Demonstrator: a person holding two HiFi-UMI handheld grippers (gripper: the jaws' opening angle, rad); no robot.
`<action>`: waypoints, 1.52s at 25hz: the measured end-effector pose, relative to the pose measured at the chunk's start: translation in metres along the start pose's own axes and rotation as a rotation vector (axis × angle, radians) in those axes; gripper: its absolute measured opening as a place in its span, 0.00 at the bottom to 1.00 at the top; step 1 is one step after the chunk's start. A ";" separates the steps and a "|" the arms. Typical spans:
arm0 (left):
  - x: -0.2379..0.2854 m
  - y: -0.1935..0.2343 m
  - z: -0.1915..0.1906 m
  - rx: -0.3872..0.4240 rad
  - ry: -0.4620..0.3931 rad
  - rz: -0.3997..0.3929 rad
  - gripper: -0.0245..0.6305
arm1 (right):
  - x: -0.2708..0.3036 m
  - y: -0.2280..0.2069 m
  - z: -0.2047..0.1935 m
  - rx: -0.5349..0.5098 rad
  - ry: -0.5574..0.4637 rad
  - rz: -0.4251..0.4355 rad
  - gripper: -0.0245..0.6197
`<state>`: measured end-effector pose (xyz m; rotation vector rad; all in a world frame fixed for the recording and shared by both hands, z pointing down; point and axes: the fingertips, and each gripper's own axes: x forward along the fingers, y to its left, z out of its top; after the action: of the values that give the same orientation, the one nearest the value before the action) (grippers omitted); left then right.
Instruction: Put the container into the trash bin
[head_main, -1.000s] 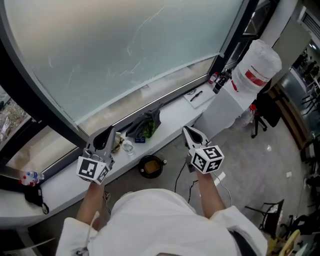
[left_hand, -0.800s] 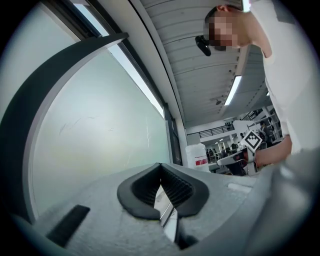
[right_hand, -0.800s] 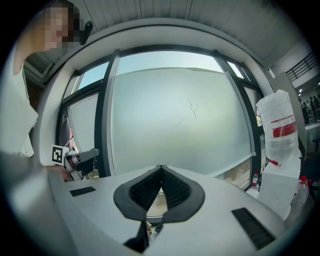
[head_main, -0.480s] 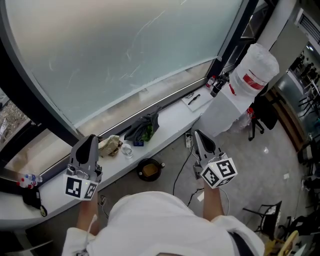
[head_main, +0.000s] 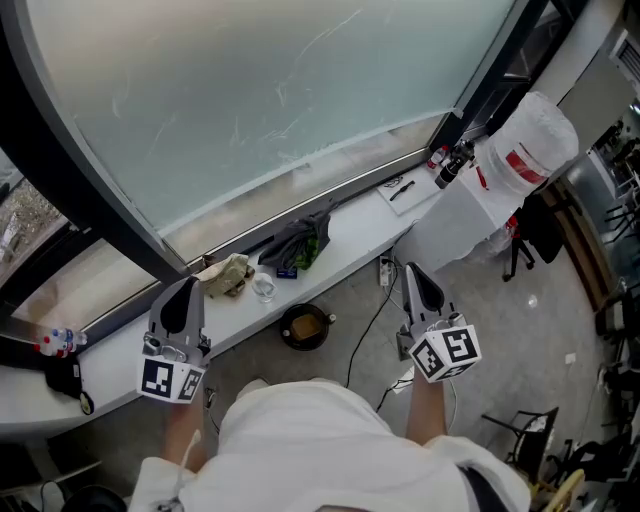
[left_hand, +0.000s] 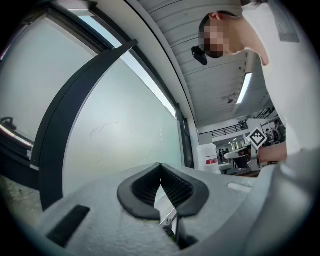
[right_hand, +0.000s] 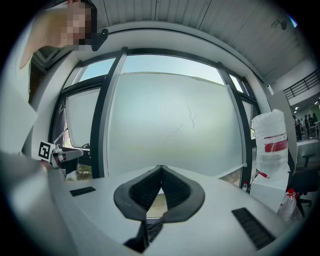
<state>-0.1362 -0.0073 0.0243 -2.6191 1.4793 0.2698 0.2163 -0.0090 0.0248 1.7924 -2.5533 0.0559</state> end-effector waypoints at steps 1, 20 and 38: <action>-0.002 0.002 0.000 -0.009 -0.003 0.001 0.06 | 0.001 0.003 -0.001 -0.003 0.002 0.003 0.04; -0.032 0.017 0.008 -0.025 -0.005 -0.042 0.06 | 0.004 0.068 -0.006 0.001 -0.009 0.027 0.04; -0.077 0.041 0.013 -0.033 -0.023 -0.055 0.06 | 0.003 0.127 -0.009 -0.044 0.002 0.032 0.04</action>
<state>-0.2117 0.0385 0.0274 -2.6684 1.4058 0.3206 0.0957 0.0318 0.0321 1.7357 -2.5613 0.0024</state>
